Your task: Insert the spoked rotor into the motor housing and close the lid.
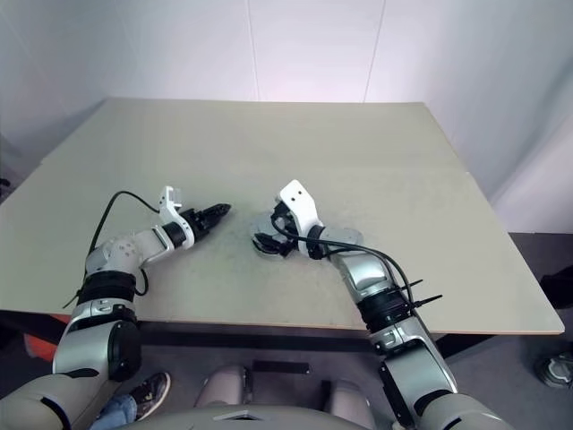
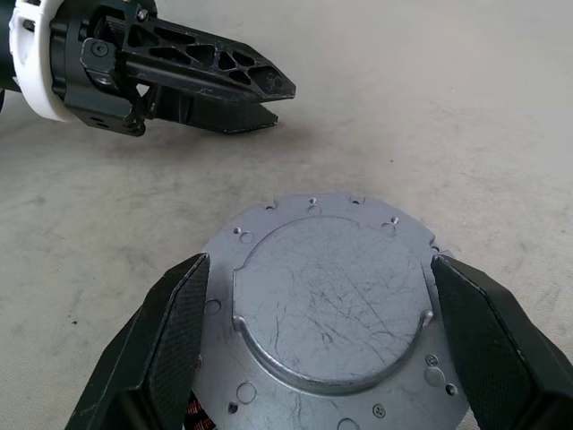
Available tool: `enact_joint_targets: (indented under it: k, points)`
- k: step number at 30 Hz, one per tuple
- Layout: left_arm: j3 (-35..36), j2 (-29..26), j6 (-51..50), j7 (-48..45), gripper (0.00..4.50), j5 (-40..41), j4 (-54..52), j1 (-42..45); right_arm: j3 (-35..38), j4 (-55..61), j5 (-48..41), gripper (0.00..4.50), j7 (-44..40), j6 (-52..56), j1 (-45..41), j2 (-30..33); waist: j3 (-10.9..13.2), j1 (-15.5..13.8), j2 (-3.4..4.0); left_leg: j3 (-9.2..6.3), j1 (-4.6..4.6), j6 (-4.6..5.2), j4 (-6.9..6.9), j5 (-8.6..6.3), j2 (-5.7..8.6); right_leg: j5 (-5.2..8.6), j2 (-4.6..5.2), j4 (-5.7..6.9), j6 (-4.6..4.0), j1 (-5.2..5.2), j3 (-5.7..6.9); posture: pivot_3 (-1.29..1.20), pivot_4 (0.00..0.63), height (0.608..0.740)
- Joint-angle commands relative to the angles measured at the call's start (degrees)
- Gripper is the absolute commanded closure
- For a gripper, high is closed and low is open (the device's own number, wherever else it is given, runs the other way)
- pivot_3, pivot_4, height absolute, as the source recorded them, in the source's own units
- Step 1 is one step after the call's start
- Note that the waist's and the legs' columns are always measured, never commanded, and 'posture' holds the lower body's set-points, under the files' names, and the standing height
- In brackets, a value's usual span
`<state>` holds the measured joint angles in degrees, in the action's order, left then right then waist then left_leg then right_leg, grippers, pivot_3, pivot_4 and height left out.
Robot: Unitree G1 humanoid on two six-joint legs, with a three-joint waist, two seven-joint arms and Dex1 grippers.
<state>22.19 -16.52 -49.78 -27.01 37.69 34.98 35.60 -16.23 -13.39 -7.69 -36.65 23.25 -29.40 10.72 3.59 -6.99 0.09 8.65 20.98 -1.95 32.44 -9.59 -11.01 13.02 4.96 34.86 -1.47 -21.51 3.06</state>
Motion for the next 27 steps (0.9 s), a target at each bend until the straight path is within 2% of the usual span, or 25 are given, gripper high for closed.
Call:
enact_joint_targets:
  k: [1, 5, 6, 12, 17, 27]
  points:
    - [-0.03, -0.06, 0.34, -0.26, 1.77, -0.12, -1.29, 0.63, 0.77, 0.02, 0.41, 0.21, -0.13, -0.19, -0.85, -0.09, 0.0, 0.0, 0.0, 0.0, 0.0, 0.0, 0.0, 0.0, 0.0, 0.0, 0.0, 0.0, 0.0, 0.0, 0.0, 0.0, 0.0, 0.74]
    - [-0.08, 0.05, 0.38, -0.28, 1.77, -0.15, -1.38, 0.61, 1.75, 1.9, -0.52, 1.29, -1.06, 0.43, 0.08, 1.29, 0.0, -0.02, 0.0, 0.0, 0.0, 0.0, 0.0, 0.0, 0.0, 0.0, 0.0, 0.0, 0.0, 0.01, 0.0, 0.0, 0.0, 0.74]
    - [-0.11, 0.07, 0.39, -0.31, 1.77, -0.17, -1.35, 0.63, 2.33, 2.96, -1.21, 1.4, -1.61, 0.84, 0.28, 1.74, 0.0, -0.05, 0.0, 0.0, 0.0, 0.01, 0.0, 0.0, 0.0, 0.0, 0.0, 0.0, 0.0, 0.01, 0.0, 0.0, 0.0, 0.74]
    - [-0.42, 0.38, 0.54, -0.51, 1.77, -0.44, -0.94, 0.81, 3.97, 8.92, -3.96, 1.4, -4.83, 3.09, 1.28, 4.27, 0.0, -0.17, 0.0, 0.0, 0.04, 0.07, 0.01, -0.04, 0.02, 0.0, 0.01, -0.04, 0.0, 0.01, 0.0, 0.0, 0.0, 0.74]
    - [-0.7, 0.48, 0.77, -0.79, 1.77, -0.78, -0.27, 1.41, 1.79, 11.45, -2.59, 1.4, -6.97, 2.52, 2.54, 6.52, 0.0, -0.21, 0.0, 0.0, 0.05, 0.08, 0.02, -0.04, 0.02, 0.0, 0.02, -0.04, 0.0, 0.01, 0.0, 0.0, 0.0, 0.74]
    - [-0.74, 0.52, 0.59, -1.19, 1.77, -1.25, -0.44, 1.51, 0.84, 8.95, -0.7, 1.4, -6.33, 1.45, 2.9, 5.7, 0.0, -0.14, 0.0, 0.0, 0.04, 0.08, 0.02, -0.05, 0.01, 0.0, 0.01, -0.04, 0.0, 0.0, 0.0, 0.0, 0.0, 0.74]
